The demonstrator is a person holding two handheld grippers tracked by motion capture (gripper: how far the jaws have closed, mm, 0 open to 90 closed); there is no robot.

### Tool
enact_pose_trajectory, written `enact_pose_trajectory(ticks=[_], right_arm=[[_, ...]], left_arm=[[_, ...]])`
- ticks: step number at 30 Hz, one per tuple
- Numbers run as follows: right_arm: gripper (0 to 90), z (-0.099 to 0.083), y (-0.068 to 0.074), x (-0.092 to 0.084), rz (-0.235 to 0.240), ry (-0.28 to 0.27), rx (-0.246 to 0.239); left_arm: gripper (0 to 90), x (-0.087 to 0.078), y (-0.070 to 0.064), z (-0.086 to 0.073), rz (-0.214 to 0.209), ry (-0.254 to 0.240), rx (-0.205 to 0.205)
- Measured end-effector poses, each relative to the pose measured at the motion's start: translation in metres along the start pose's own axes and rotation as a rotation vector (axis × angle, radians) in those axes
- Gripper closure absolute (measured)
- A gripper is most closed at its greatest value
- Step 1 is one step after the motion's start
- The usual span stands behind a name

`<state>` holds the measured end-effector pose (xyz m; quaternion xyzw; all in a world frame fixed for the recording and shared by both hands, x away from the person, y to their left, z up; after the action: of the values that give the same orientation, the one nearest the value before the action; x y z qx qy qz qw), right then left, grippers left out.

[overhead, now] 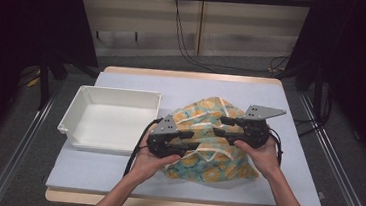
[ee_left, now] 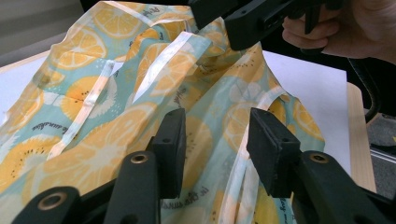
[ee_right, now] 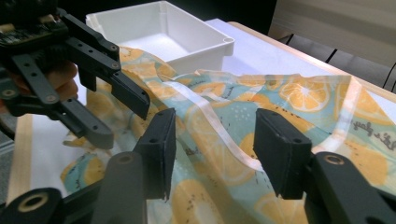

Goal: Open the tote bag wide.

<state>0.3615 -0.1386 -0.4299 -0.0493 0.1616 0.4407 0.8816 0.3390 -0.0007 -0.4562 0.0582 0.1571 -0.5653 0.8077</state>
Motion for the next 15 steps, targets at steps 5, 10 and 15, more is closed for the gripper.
enact_pose_trajectory(ticks=[5, 10, 15], right_arm=[[43.1, -0.005, 0.002, 0.01, 0.006, 0.036, -0.018], [46.0, -0.008, -0.004, 0.02, -0.012, 0.066, -0.03], [63.5, -0.008, -0.011, 0.022, -0.016, 0.062, -0.008]], left_arm=[[54.9, 0.003, 0.002, -0.001, 0.007, 0.003, -0.003], [53.6, 0.005, 0.005, 0.003, 0.004, 0.0, -0.004], [52.3, 0.012, 0.003, 0.007, -0.011, 0.013, 0.012]])
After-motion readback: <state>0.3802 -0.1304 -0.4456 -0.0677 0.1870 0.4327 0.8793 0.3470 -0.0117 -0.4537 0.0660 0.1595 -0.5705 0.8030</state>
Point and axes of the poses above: each handheld gripper's, and its own axes: x roughly forward along the jaws, z roughly out of its top, y roughly to its left, the point moved 9 cm from there along x, roughly forward along the jaws, and after that the axes turned 6 degrees about -y, right-handed, at the moved point
